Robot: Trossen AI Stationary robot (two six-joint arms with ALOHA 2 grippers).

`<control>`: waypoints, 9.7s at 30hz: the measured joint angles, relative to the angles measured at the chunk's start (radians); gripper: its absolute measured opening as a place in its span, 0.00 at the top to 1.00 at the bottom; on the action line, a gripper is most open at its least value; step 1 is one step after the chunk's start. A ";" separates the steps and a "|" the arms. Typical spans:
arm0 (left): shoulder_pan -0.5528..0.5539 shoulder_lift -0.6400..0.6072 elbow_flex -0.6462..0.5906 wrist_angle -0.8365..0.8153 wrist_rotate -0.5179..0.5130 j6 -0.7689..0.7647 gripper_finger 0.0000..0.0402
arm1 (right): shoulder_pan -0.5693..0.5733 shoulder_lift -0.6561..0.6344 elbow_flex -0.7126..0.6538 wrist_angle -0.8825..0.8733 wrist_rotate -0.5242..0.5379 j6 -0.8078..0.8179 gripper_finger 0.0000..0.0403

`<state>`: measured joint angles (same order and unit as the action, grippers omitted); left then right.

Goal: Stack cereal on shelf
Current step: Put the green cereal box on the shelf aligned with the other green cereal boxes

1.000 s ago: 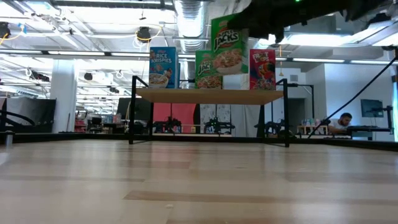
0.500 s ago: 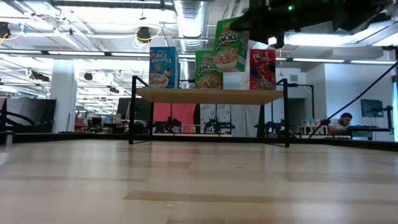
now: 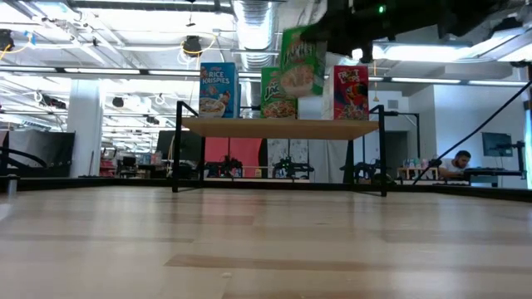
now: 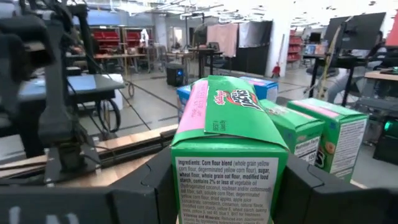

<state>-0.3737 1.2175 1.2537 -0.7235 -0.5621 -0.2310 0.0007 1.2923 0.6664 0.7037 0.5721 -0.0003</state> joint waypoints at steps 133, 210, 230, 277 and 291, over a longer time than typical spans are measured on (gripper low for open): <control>0.000 0.000 0.000 -0.003 -0.002 0.003 0.24 | -0.014 0.201 0.117 -0.259 0.359 0.062 0.35; 0.000 0.000 0.000 -0.003 -0.002 0.026 0.24 | -0.002 0.201 0.117 -0.255 0.243 0.212 0.35; 0.000 0.000 0.000 -0.002 -0.001 0.026 0.24 | 0.034 0.201 0.149 -0.244 0.058 -0.008 0.35; 0.000 0.000 0.000 -0.002 -0.002 0.034 0.24 | 0.077 0.201 0.148 -0.262 0.487 0.005 0.35; 0.000 0.000 0.000 -0.002 -0.002 0.036 0.24 | 0.023 0.201 0.148 -0.246 0.525 0.010 0.35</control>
<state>-0.3733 1.2175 1.2541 -0.7258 -0.5640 -0.1952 0.0242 1.4929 0.8146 0.4576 1.0973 0.0101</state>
